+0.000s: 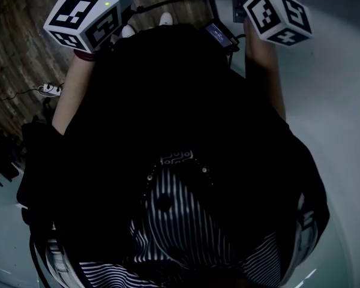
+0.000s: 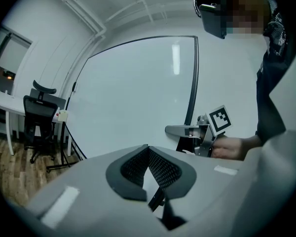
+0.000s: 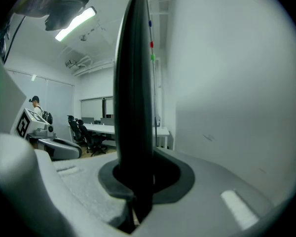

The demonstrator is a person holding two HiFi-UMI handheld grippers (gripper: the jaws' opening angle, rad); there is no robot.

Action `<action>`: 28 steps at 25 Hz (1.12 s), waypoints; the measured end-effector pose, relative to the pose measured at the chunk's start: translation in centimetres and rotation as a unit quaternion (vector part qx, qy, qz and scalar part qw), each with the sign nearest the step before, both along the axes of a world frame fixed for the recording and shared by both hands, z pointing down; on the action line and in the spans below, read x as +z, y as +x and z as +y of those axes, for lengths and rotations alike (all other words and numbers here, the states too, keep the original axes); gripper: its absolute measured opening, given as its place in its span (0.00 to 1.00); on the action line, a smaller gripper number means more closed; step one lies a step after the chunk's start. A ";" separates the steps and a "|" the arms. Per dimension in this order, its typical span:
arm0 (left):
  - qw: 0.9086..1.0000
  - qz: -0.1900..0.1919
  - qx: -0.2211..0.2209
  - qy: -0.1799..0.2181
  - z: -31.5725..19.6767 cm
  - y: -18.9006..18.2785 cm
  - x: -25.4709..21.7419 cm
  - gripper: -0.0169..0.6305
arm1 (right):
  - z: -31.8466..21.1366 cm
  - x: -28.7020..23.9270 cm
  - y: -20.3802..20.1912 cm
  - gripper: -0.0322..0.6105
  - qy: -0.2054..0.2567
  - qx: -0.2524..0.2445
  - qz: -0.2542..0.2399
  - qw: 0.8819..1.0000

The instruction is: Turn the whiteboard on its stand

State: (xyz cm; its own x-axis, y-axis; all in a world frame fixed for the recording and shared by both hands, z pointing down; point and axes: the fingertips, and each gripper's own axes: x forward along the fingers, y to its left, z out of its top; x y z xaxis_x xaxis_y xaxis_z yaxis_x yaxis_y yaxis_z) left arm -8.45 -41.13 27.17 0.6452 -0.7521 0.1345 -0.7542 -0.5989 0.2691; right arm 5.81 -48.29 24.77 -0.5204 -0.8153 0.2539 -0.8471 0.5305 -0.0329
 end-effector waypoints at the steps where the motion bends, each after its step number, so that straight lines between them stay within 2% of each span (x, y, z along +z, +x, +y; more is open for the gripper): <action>1: 1.000 0.000 0.003 0.001 0.2 0.2 -0.1 0.03 | 0.7 -0.1 -0.6 0.12 0.004 -0.003 0.001 1.000; 7: 1.000 -0.001 0.009 0.008 1.1 0.2 -0.6 0.03 | 5.6 0.1 -4.2 0.13 0.012 -0.026 0.003 1.000; 11: 1.000 0.000 0.009 0.013 2.3 0.6 -0.8 0.03 | 7.6 0.3 -5.1 0.13 0.013 -0.023 0.006 1.000; 22: 1.000 0.005 0.005 0.012 1.4 -0.1 -1.0 0.03 | 3.5 0.0 -7.9 0.14 0.014 -0.023 0.006 1.000; 25: 1.000 0.007 0.001 0.012 2.3 -0.8 -1.1 0.03 | 4.6 -0.3 -8.6 0.17 0.014 -0.050 0.010 0.999; 28: 1.000 0.010 0.004 0.007 2.8 0.1 -0.7 0.03 | 6.0 -0.1 -7.7 0.24 -0.008 -0.112 -0.002 0.994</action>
